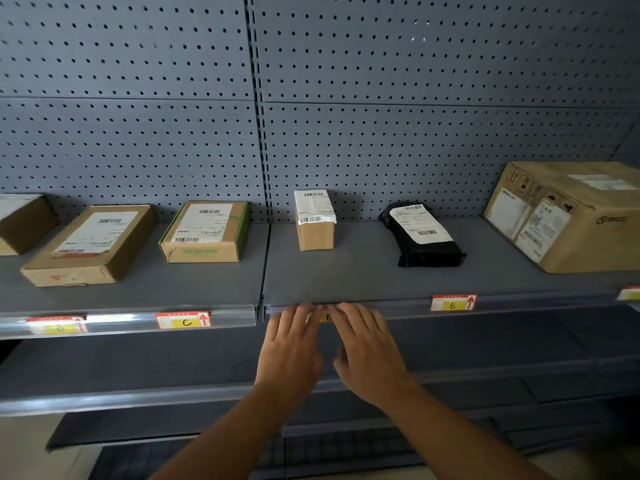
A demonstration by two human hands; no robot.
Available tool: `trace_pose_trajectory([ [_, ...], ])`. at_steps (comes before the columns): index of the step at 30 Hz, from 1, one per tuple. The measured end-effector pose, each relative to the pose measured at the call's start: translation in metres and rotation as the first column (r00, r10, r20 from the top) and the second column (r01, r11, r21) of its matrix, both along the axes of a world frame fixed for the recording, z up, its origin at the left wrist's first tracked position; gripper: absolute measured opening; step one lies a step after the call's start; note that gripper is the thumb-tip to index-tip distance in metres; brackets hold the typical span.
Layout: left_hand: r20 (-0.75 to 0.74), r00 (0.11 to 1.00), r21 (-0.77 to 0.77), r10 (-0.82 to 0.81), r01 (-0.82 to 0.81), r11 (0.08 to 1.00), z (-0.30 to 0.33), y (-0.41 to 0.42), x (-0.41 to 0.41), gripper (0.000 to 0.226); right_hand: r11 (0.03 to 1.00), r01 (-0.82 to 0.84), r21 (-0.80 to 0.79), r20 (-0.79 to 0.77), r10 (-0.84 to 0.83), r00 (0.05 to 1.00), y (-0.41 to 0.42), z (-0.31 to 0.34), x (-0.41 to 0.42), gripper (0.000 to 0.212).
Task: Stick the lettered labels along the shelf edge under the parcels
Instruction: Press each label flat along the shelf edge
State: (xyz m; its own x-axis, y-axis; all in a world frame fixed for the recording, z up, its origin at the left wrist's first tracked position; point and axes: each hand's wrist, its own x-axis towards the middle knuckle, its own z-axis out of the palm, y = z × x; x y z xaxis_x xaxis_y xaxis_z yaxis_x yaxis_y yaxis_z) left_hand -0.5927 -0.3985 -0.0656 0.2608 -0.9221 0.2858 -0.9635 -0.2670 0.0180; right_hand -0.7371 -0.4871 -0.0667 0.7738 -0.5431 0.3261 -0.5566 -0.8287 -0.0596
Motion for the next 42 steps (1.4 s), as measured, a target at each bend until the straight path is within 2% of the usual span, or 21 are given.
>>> trace_pose_trajectory([
  [6,-0.070,0.998,-0.093,-0.012,0.006,0.996,-0.011,-0.005,0.002,0.072,1.000,0.000,-0.001,-0.049,0.000,0.999,-0.006,0.008,-0.002,0.072],
  [12,-0.050,0.998,-0.154,0.029,-0.037,0.987,-0.018,-0.006,-0.002,0.063,0.999,-0.041,0.002,-0.029,0.041,0.999,-0.013,0.005,-0.005,0.070],
  [18,0.032,0.992,-0.132,0.126,-0.120,0.984,-0.017,-0.007,-0.011,0.059,0.982,-0.188,-0.010,-0.024,0.188,0.982,-0.032,0.006,-0.021,0.074],
  [21,0.018,0.977,-0.154,0.211,-0.206,0.966,-0.009,-0.010,-0.032,0.061,0.962,-0.271,0.033,0.003,0.271,0.962,-0.053,0.011,-0.046,0.077],
  [24,-0.019,0.974,-0.164,0.226,-0.226,0.960,0.000,-0.030,-0.075,0.066,0.978,-0.206,0.022,0.117,0.202,0.972,-0.079,0.014,-0.091,0.067],
  [28,0.009,0.997,-0.118,0.080,-0.079,0.990,0.005,-0.078,-0.143,0.072,1.000,-0.020,0.006,0.209,0.018,0.978,-0.118,0.014,-0.154,0.065],
  [34,0.026,0.999,-0.045,0.021,-0.020,0.999,0.010,-0.123,-0.194,0.077,1.000,-0.020,-0.021,0.087,0.022,0.996,-0.144,0.007,-0.198,0.068],
  [42,0.045,0.999,-0.017,0.007,-0.006,1.000,0.009,-0.136,-0.195,0.075,0.999,-0.034,-0.028,0.048,0.035,0.998,-0.147,0.008,-0.200,0.067],
])
